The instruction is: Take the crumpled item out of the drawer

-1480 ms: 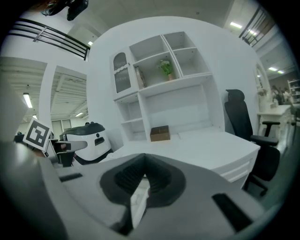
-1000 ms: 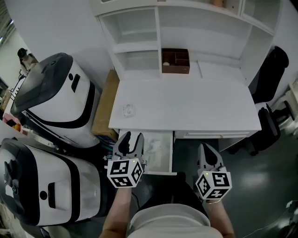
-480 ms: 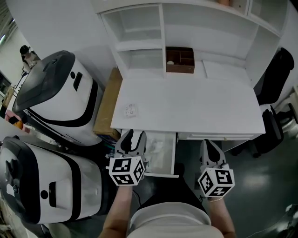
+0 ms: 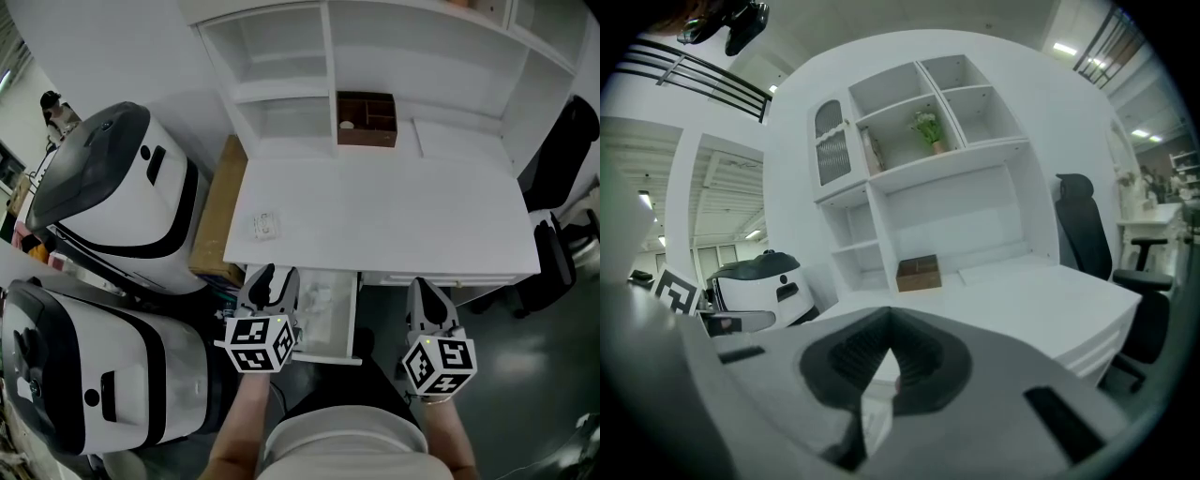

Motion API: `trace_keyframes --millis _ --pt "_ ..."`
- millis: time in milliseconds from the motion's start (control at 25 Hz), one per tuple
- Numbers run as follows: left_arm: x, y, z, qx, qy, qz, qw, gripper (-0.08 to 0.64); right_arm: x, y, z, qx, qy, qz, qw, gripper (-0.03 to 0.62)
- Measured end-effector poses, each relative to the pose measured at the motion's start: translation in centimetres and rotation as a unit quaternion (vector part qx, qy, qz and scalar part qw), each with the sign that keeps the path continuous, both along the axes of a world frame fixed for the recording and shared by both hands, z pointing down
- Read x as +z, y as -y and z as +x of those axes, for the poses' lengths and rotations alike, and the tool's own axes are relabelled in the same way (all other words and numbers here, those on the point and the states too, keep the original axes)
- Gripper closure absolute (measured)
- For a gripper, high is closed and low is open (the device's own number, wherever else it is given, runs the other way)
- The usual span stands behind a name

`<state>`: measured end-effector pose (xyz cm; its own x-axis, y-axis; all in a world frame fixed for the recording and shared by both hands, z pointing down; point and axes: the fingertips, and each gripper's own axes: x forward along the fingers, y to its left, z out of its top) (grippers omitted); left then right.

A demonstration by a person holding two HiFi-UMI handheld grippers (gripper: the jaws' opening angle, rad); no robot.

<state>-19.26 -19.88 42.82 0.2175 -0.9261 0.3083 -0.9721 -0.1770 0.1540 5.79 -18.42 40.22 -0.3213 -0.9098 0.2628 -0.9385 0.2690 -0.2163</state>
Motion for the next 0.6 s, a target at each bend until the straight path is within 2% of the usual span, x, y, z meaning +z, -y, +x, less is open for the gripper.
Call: trace_keyframes --millis 280,600 --pt "2.6 0.7 1.0 0.012 0.007 -0.031 0.9994 0.399 0.9 0.7 0.8 0.006 0.002 -0.013 1.000 0.591" --pt "7.1 1.4 2.0 0.022 0.021 -0.084 0.9960 0.397 2.1 1.5 1.6 0.014 0.007 -0.031 0.999 0.591"
